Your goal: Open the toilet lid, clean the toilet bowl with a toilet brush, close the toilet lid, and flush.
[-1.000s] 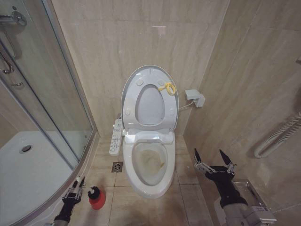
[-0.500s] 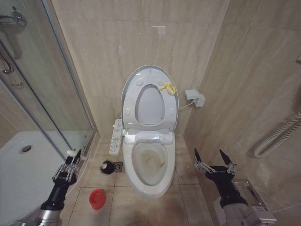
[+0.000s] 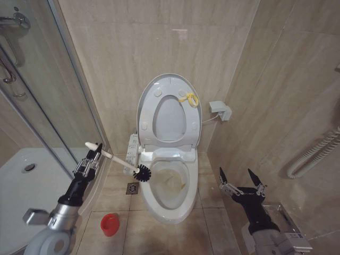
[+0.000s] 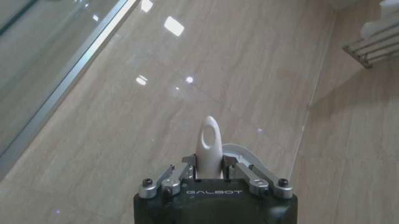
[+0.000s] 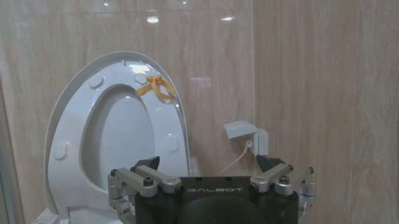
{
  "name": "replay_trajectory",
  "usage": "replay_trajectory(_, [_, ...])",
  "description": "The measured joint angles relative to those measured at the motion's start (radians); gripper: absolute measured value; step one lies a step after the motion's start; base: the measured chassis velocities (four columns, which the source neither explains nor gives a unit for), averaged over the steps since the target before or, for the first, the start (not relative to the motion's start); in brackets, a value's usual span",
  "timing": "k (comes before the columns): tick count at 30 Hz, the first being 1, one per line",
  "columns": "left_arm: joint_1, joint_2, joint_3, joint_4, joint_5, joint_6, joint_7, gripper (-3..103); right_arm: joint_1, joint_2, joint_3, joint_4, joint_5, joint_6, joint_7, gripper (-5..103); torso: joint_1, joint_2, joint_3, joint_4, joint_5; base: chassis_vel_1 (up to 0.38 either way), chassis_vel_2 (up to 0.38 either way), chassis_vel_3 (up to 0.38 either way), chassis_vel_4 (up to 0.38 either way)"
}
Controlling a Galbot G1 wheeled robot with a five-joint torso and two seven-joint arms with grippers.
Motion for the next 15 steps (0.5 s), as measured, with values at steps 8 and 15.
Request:
replay_trajectory(8, [-0.103, 0.061, 0.077, 0.111, -0.051, 0.001, 0.037, 26, 0.000, 0.000, 0.000, 0.000, 0.000, 0.000, 0.000, 100, 0.000, 0.000, 0.000, 0.0002, 0.0004, 0.000, 0.000, 0.000, 0.000])
replay_trajectory(15, [-0.236, 0.054, 0.211, 0.268, -0.029, -0.017, 0.047, 26, 0.000, 0.000, 0.000, 0.000, 0.000, 0.000, 0.000, 100, 0.000, 0.000, 0.000, 0.0000, 0.0003, 0.000, 0.000, 0.000, 0.000])
